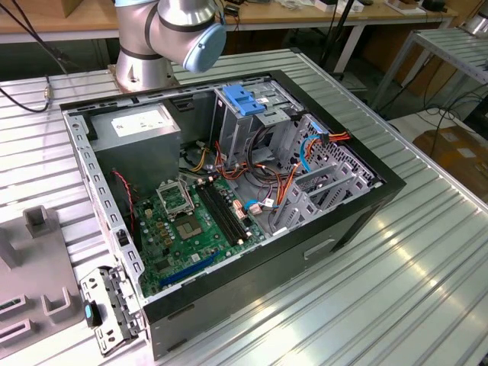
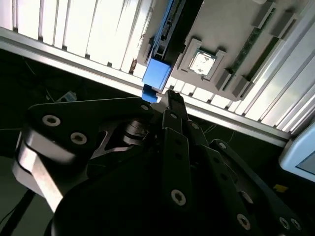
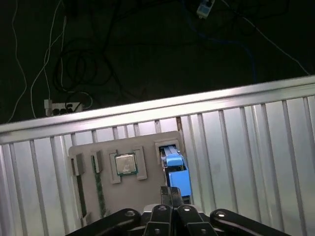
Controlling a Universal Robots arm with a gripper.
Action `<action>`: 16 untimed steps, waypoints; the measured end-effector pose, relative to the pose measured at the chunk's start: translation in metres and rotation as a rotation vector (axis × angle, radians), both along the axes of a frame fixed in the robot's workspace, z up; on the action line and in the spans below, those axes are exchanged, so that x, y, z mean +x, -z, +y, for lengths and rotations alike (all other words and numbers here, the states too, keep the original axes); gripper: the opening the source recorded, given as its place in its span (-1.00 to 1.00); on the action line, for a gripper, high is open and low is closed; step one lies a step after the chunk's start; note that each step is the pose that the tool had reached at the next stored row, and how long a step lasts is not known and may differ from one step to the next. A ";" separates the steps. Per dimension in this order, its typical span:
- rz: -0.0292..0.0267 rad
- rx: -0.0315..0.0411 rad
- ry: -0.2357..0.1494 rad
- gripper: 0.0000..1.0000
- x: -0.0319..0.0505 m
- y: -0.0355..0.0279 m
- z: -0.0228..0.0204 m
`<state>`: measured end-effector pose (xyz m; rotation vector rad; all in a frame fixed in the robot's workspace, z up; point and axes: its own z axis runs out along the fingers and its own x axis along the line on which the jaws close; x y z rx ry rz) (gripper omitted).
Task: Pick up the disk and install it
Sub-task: 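Pick up the disk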
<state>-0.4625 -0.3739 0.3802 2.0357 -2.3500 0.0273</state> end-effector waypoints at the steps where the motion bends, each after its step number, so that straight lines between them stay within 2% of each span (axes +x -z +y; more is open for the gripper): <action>1: -0.0041 0.0000 -0.010 -0.79 0.0001 0.0005 0.0000; 3: -0.0110 0.0000 -0.026 -0.79 0.0012 0.0024 0.0001; 5: -0.0137 0.0001 -0.034 -0.79 0.0022 0.0041 0.0001; 13: -0.0138 0.0003 -0.041 -0.77 0.0032 0.0134 0.0008; 16: -0.0139 0.0005 -0.041 -0.41 0.0031 0.0172 0.0011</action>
